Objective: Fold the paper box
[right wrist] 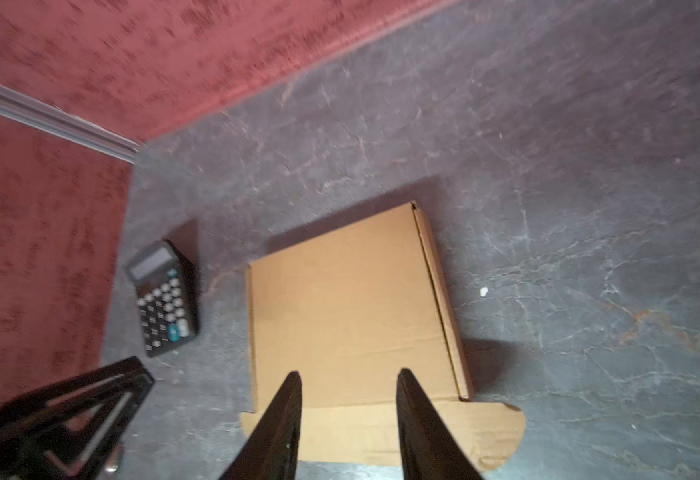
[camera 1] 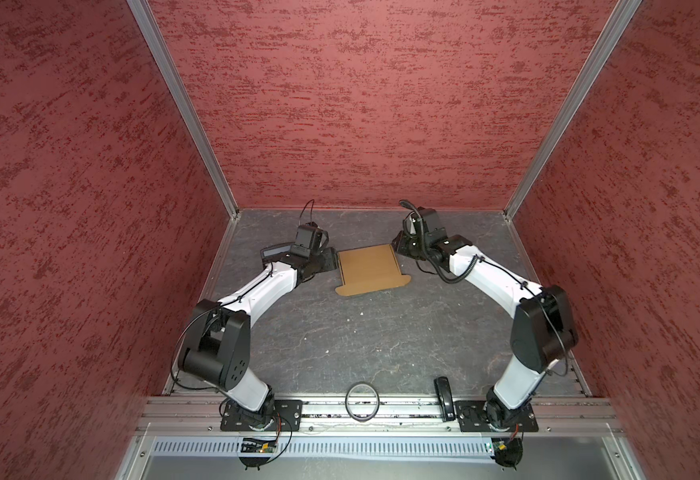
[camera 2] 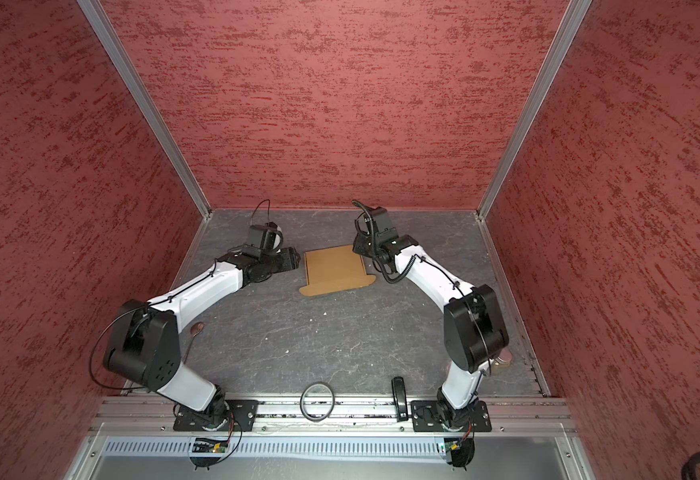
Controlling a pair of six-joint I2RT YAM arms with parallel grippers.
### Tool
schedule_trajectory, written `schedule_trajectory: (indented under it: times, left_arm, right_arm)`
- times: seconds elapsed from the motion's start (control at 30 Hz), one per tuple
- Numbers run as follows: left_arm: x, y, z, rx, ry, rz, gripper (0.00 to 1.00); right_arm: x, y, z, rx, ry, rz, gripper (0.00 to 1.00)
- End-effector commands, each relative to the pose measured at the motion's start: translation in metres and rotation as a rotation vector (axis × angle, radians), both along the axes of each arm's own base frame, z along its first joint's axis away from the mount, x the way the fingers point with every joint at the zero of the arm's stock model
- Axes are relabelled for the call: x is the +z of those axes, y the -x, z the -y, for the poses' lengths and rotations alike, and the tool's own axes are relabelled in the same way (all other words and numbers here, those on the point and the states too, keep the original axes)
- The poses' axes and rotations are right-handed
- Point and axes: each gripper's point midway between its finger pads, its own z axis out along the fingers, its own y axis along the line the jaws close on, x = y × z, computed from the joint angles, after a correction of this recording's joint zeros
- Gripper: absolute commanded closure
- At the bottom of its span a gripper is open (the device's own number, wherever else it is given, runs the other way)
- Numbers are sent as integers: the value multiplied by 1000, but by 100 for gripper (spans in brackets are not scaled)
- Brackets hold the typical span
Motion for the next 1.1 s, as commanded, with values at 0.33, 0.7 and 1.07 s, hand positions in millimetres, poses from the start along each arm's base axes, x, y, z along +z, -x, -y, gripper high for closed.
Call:
schedule_trajectory:
  times: [0.33, 0.7, 1.07]
  left_arm:
    - [-32, -48, 8, -20, -30, -20, 45]
    - [-50, -66, 8, -24, -39, -48, 48]
    - [-66, -68, 11, -34, -31, -79, 51]
  right_arm:
    - [-46, -62, 26, 61, 68, 21, 86]
    - [-68, -76, 3, 148, -30, 32, 89]
    - [-81, -75, -3, 157, -70, 4, 90]
